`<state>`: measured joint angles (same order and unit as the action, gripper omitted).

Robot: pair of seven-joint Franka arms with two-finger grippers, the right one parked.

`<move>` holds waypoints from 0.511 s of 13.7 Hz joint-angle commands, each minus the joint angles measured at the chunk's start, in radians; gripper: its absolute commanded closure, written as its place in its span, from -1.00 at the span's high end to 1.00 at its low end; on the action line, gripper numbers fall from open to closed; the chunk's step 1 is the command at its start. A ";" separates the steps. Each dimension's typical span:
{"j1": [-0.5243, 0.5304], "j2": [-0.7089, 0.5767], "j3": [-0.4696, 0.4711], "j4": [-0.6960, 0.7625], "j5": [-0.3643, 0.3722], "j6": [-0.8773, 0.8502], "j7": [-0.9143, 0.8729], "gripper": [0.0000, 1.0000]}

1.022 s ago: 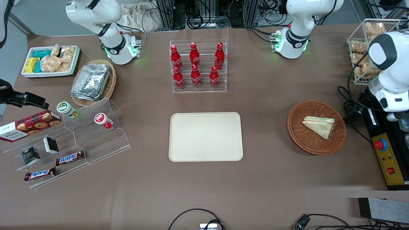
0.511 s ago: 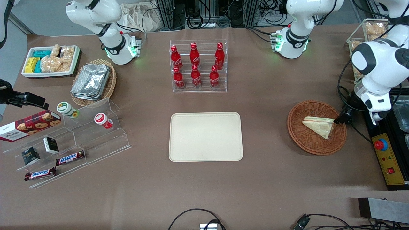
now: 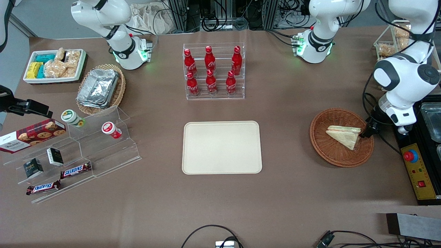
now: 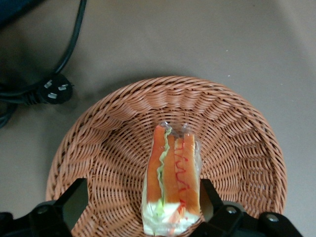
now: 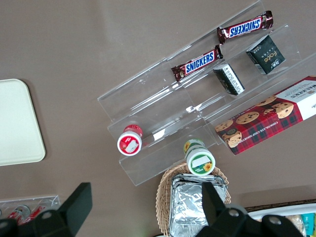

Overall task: Place sandwich from basket to tray
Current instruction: 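Move the left gripper down over the wrapped sandwich in the wicker basket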

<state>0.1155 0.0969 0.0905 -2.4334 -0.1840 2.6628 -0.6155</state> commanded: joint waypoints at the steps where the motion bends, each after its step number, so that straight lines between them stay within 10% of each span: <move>1: -0.008 0.041 -0.008 0.005 -0.064 0.060 0.017 1.00; 7: -0.028 0.012 -0.031 0.005 -0.117 0.046 0.020 1.00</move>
<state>0.0921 0.1371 0.0602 -2.4261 -0.2792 2.7187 -0.6120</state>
